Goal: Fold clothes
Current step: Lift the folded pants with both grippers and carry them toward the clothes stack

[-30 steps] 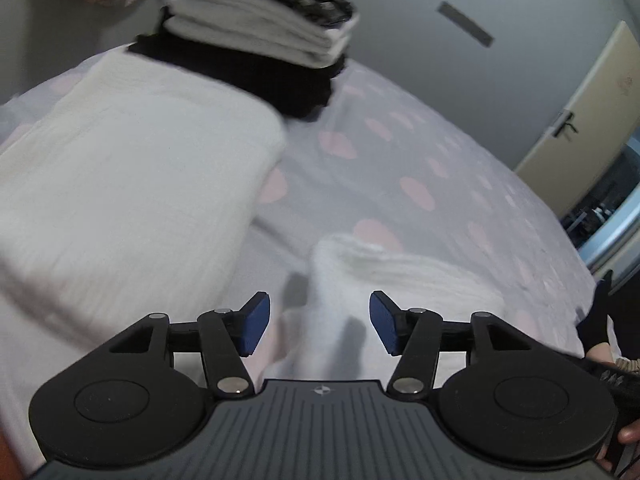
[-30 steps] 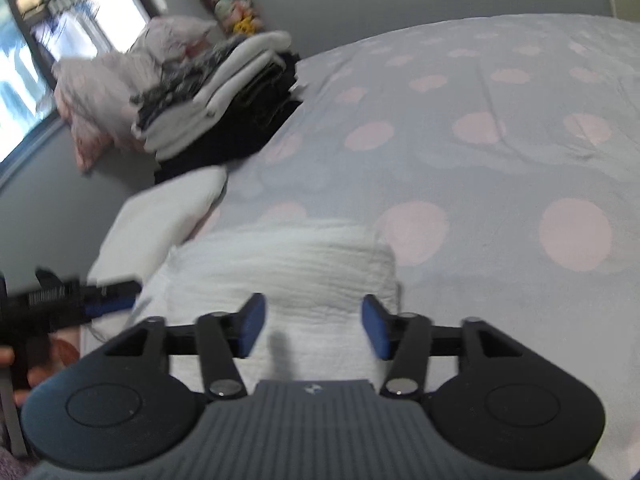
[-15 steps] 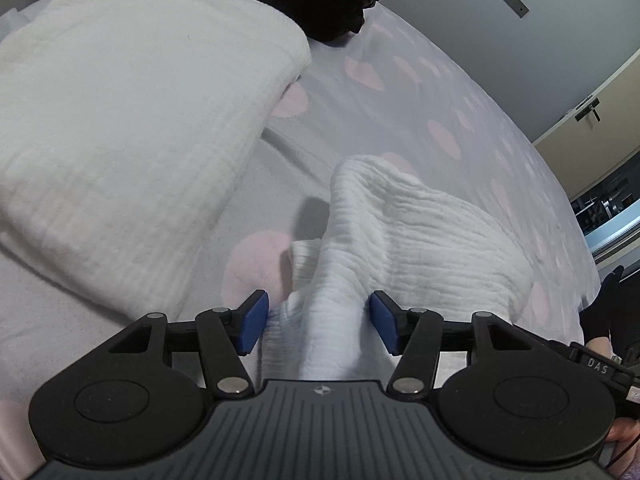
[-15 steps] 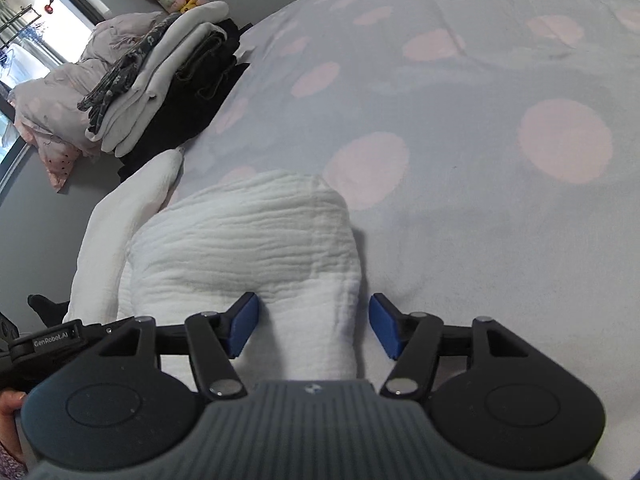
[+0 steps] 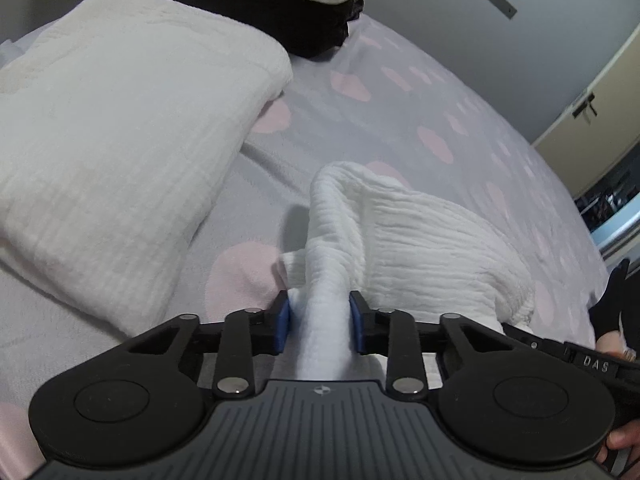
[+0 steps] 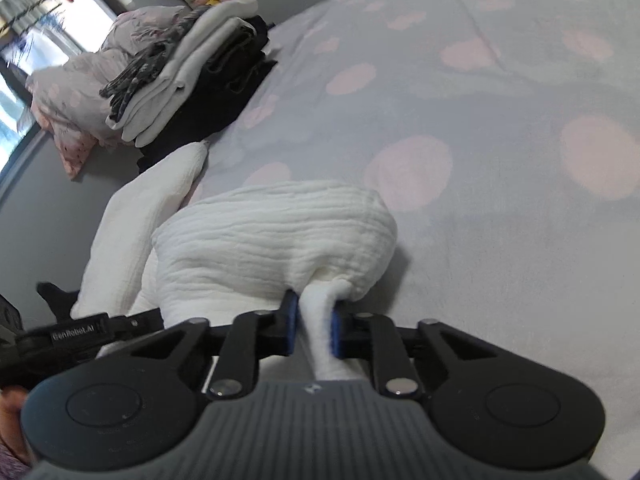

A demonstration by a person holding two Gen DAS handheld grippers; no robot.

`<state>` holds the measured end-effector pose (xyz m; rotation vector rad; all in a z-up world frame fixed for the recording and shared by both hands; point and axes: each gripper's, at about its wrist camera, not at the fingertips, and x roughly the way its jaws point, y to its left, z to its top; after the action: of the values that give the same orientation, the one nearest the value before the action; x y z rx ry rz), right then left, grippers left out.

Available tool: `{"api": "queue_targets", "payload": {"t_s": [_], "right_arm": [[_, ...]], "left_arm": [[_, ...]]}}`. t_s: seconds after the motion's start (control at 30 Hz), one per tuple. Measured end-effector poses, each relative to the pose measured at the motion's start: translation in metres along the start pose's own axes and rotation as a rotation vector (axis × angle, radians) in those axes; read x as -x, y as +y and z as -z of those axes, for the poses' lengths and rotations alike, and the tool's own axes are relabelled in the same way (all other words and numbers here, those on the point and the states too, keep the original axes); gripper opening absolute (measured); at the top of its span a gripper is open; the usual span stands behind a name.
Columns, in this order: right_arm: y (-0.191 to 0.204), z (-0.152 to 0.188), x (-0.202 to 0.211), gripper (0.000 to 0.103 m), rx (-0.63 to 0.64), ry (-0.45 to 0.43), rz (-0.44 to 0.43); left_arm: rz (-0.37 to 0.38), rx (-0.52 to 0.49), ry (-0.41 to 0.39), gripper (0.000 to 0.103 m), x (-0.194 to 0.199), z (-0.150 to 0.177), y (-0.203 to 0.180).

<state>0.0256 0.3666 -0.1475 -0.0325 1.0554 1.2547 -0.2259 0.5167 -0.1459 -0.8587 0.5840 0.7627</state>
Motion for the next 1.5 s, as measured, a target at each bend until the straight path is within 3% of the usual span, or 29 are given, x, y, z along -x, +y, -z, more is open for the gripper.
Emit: {"api": "queue_targets", "payload": {"t_s": [0.13,0.43,0.83,1.03,1.2,1.5], "right_arm": [[0.010,-0.003,0.022,0.014,0.009,-0.052,-0.008],[0.048,-0.007,0.087,0.013,0.136,-0.168,-0.072],[0.129,-0.017,0.130,0.013,0.320,-0.260,-0.196],[0.181,-0.033,0.123,0.013,0.389,-0.282,-0.276],[0.222,-0.047,0.092,0.013,0.401,-0.270,-0.331],[0.259,-0.068,0.019,0.013,0.364,-0.177,-0.384]], "left_arm": [[-0.003,-0.013,-0.061,0.029,0.016,0.004,-0.007],[0.074,0.028,-0.282,0.028,0.084,0.015,-0.010],[0.042,0.018,-0.474,0.028,0.175,-0.027,-0.001],[-0.026,-0.039,-0.526,0.028,0.220,-0.072,0.013],[-0.139,-0.110,-0.537,0.028,0.240,-0.111,0.024],[-0.259,-0.180,-0.452,0.028,0.216,-0.159,0.059]]}}
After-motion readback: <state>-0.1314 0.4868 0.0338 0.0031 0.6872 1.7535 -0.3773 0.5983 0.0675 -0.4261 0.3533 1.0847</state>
